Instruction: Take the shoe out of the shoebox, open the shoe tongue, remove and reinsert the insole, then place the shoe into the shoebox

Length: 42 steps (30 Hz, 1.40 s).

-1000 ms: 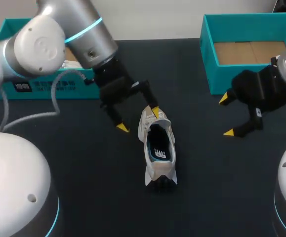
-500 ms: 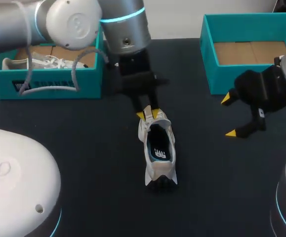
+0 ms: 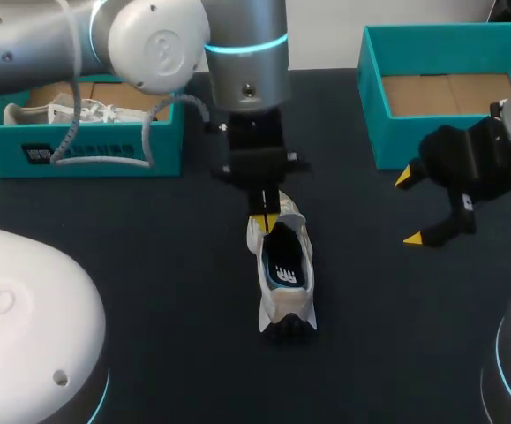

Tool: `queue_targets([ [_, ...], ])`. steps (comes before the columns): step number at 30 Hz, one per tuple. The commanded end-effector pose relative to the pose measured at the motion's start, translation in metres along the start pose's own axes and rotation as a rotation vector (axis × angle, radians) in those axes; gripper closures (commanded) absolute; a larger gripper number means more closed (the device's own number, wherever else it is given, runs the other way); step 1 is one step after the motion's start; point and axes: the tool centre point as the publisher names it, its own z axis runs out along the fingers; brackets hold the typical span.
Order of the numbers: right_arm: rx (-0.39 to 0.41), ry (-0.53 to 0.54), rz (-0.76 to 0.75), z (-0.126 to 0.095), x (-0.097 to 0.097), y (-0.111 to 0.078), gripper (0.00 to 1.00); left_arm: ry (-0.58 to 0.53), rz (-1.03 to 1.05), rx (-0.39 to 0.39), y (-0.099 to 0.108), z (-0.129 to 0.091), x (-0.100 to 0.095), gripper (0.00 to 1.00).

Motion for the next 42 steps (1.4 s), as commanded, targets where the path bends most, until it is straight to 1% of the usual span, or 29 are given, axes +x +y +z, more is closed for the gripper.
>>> queue_targets([
  [1, 0.003, -0.002, 0.001, 0.001, 0.000, 0.000, 0.00, 0.018, 0.002, -0.016, -0.001, 0.018, -0.006, 1.00],
  [9, 0.003, -0.002, 0.001, 0.001, 0.000, 0.000, 0.00, 0.038, 0.002, -0.026, 0.004, 0.047, -0.007, 1.00],
  [13, 0.003, -0.002, 0.001, 0.001, 0.000, 0.000, 0.00, 0.031, -0.019, -0.071, 0.006, 0.058, -0.009, 1.00],
  [14, 0.003, -0.002, 0.001, 0.001, 0.000, 0.000, 0.00, 0.025, -0.023, -0.072, 0.007, 0.062, -0.010, 1.00],
  [16, 0.003, -0.002, 0.001, 0.001, 0.000, 0.000, 0.00, 0.035, -0.038, -0.106, 0.007, 0.069, -0.012, 1.00],
  [17, 0.003, -0.002, 0.001, 0.001, 0.000, 0.000, 0.00, 0.033, -0.035, -0.103, 0.008, 0.073, -0.013, 1.00],
  [22, 0.003, -0.002, 0.001, 0.001, 0.000, 0.000, 0.00, 0.034, -0.080, -0.190, 0.014, 0.087, -0.015, 1.00],
  [26, 0.003, -0.002, 0.001, 0.001, 0.000, 0.000, 0.00, 0.048, -0.089, -0.202, 0.019, 0.097, -0.015, 1.00],
  [32, 0.003, -0.002, 0.001, 0.001, 0.000, 0.000, 0.00, 0.033, -0.110, -0.230, 0.026, 0.110, -0.016, 1.00],
  [37, 0.003, -0.002, 0.001, 0.001, 0.000, 0.000, 0.00, 0.031, -0.124, -0.230, 0.029, 0.113, -0.016, 1.00],
  [42, 0.003, -0.002, 0.001, 0.001, 0.000, 0.000, 0.00, 0.014, -0.117, -0.219, 0.020, 0.091, -0.015, 1.00],
])
